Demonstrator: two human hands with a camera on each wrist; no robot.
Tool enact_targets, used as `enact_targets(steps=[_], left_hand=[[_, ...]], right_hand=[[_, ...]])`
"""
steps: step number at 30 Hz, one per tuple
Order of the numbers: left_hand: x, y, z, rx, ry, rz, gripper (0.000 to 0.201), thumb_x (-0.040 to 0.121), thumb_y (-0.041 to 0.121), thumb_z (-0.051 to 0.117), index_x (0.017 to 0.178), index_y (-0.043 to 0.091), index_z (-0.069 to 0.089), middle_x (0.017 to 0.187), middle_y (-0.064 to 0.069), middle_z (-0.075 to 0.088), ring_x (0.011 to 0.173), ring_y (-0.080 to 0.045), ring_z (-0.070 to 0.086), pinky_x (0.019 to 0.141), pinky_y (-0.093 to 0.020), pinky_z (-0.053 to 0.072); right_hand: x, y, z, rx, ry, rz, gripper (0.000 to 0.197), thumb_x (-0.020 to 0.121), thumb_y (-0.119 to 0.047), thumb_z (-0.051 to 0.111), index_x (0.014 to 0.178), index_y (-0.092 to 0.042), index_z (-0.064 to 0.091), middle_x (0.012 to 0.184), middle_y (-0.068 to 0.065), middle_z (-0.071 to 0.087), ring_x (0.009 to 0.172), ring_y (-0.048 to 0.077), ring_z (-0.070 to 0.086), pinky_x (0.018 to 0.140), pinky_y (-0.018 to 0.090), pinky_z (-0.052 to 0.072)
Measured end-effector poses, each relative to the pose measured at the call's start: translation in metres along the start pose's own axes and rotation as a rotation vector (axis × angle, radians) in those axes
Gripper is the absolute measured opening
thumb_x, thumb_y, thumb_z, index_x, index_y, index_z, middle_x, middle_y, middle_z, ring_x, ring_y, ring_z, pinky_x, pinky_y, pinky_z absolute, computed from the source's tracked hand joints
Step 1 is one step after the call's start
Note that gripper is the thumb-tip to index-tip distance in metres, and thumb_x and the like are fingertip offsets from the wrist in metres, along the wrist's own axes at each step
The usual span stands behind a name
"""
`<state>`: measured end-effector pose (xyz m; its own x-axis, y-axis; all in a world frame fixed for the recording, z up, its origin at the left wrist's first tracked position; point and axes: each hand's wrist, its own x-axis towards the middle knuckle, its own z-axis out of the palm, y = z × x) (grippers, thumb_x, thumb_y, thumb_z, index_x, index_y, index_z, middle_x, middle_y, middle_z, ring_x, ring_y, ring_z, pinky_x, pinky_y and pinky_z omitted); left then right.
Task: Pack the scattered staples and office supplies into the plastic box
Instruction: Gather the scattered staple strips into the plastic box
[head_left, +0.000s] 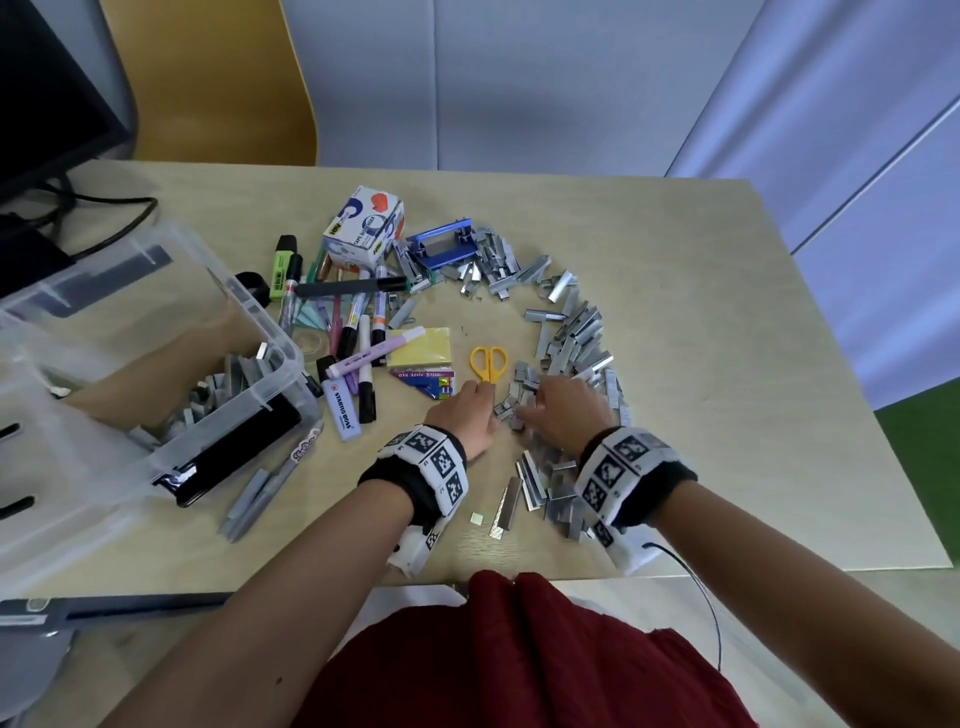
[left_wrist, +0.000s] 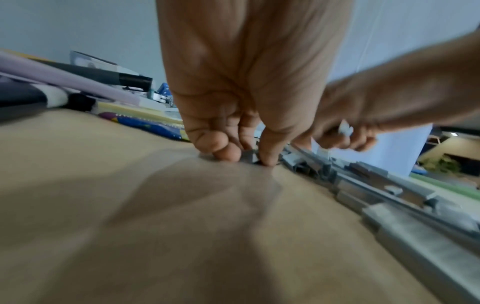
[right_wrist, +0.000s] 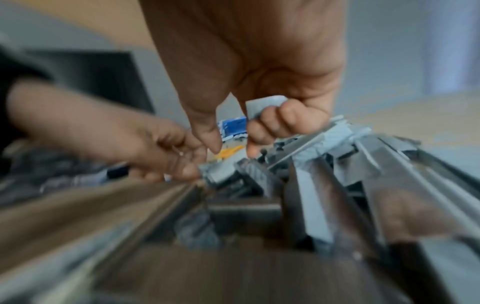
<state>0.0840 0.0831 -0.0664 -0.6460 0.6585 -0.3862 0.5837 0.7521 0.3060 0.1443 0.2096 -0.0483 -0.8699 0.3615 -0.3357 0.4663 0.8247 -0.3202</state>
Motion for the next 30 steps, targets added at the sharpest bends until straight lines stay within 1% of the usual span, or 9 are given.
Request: enact_targets(steps=[6,9,13,16,19,21,24,27,30], left_hand=[[-0.002,-0.015,-0.007,-0.332,0.041,-0.113,0.014,0.097,0.02,0.04,0.092,0.007,0.037,0.09,-0.01,0.044,0.089,-0.028,0.05,0.07,-0.032,0.033],[-0.003,-0.021,-0.012,-0.545,0.071,-0.166,0.01,0.098,0.019,0.042,0.098,0.009,0.04,0.086,-0.005,0.049,0.072,-0.017,0.05,0.061,-0.021,0.037],[0.002,-0.025,-0.015,-0.907,0.047,-0.235,0.025,0.097,0.006,0.034,0.119,0.013,0.044,0.086,-0.011,0.06,0.058,-0.013,0.053,0.042,-0.014,0.038],[0.005,-0.022,-0.019,-1.241,0.017,-0.291,0.024,0.095,0.0,0.03,0.093,0.016,0.048,0.071,-0.01,0.053,0.055,-0.017,0.049,0.036,-0.015,0.034],[0.005,-0.018,-0.023,-1.456,0.029,-0.332,0.024,0.094,0.013,0.036,0.071,0.013,0.043,0.059,-0.006,0.046,0.052,-0.019,0.045,0.044,-0.02,0.036],[0.006,-0.015,-0.023,-1.389,0.089,-0.334,0.033,0.093,0.021,0.043,0.061,0.014,0.039,0.048,-0.001,0.04,0.046,-0.018,0.038,0.048,-0.023,0.031],[0.012,-0.013,-0.018,-0.94,0.193,-0.254,0.038,0.09,0.02,0.053,0.056,0.015,0.036,0.051,-0.001,0.033,0.048,-0.016,0.035,0.051,-0.027,0.026],[0.015,-0.013,-0.013,-0.5,0.165,-0.163,0.016,0.091,0.026,0.052,0.082,0.011,0.052,0.072,-0.002,0.048,0.072,-0.022,0.05,0.064,-0.028,0.035],[0.013,-0.01,-0.01,-0.243,0.026,-0.136,0.031,0.091,0.039,0.052,0.106,0.012,0.046,0.088,-0.004,0.052,0.084,-0.024,0.053,0.071,-0.031,0.039]], right_hand=[[0.015,0.001,0.011,0.026,-0.067,0.005,0.035,0.084,-0.025,0.055,0.056,-0.013,0.039,0.062,0.002,0.045,0.066,0.022,0.051,0.06,0.027,0.042],[0.021,0.006,0.006,0.191,-0.12,-0.011,0.037,0.086,-0.021,0.056,0.055,-0.014,0.036,0.057,0.0,0.038,0.053,0.013,0.039,0.051,0.024,0.031],[0.017,0.009,-0.005,0.773,-0.2,0.118,0.033,0.092,-0.017,0.043,0.059,-0.012,0.043,0.052,0.001,0.039,0.046,0.013,0.032,0.048,0.021,0.027],[0.013,0.01,-0.013,1.274,-0.337,0.257,0.027,0.085,-0.013,0.032,0.059,-0.012,0.04,0.047,-0.001,0.044,0.04,0.013,0.033,0.041,0.017,0.024],[0.013,0.014,-0.016,1.5,-0.404,0.282,0.021,0.081,-0.013,0.033,0.061,-0.014,0.04,0.051,0.002,0.045,0.039,0.013,0.039,0.04,0.016,0.028],[0.013,0.015,-0.018,1.492,-0.384,0.292,0.022,0.084,-0.012,0.039,0.063,-0.014,0.041,0.05,0.002,0.047,0.038,0.013,0.041,0.039,0.015,0.03],[0.016,0.015,-0.018,1.204,-0.27,0.268,0.026,0.087,-0.006,0.048,0.062,-0.011,0.043,0.049,0.003,0.042,0.035,0.011,0.039,0.037,0.016,0.029],[0.018,0.011,-0.013,0.745,-0.16,0.179,0.019,0.087,-0.009,0.054,0.069,-0.005,0.051,0.054,0.003,0.042,0.043,0.011,0.039,0.041,0.018,0.033],[0.021,0.004,-0.004,0.331,-0.075,0.065,0.028,0.083,-0.015,0.058,0.061,-0.01,0.042,0.059,0.002,0.042,0.055,0.016,0.044,0.051,0.023,0.036]])
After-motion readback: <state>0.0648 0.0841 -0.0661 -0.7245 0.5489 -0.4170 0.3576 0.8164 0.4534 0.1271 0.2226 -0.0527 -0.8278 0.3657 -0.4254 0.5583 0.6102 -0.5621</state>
